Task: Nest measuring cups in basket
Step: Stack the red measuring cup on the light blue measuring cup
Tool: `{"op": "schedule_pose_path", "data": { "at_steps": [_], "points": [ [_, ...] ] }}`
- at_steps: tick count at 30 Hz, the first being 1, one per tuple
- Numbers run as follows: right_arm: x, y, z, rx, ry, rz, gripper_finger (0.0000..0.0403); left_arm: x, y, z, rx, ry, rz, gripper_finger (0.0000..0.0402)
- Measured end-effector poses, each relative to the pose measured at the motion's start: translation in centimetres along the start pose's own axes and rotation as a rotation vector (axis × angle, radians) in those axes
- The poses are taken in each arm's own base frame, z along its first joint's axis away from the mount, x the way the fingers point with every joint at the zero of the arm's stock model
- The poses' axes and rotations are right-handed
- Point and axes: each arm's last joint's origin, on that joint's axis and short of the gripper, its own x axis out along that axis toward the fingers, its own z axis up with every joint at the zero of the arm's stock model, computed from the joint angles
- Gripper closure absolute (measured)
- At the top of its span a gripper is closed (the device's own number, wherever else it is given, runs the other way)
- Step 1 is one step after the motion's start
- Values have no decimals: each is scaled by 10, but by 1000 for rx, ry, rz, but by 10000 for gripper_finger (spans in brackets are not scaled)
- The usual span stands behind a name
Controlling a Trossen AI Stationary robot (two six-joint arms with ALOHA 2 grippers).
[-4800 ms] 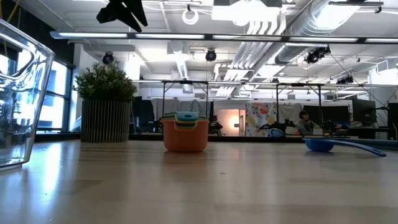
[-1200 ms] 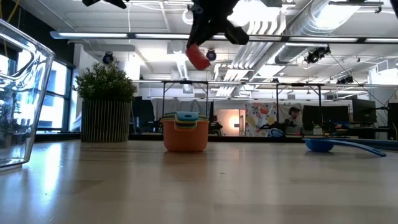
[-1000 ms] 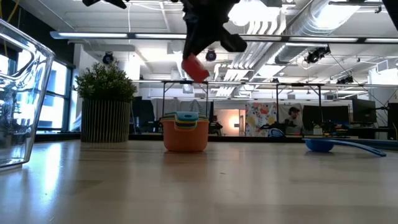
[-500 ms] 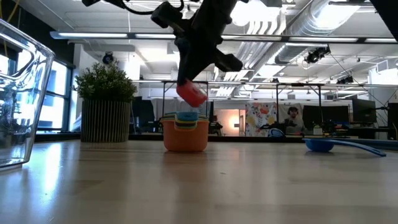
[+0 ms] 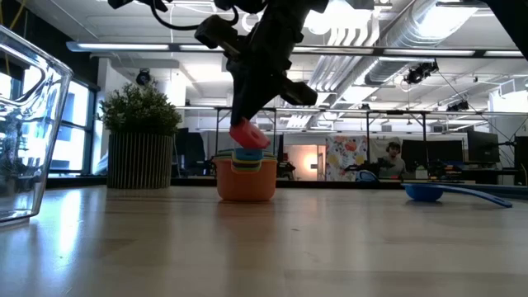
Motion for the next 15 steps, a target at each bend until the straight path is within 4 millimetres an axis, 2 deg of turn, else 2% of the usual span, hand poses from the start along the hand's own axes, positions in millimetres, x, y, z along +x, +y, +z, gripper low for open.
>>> {"op": "schedule_pose_path", "data": {
  "at_steps": [4,15],
  "points": [
    [0,0,0,0,2,1,391,0,0,0,-1,0,0,296],
    [0,1,1,-6,-15,6,331,0,0,0,7,0,0,296]
  ]
}}
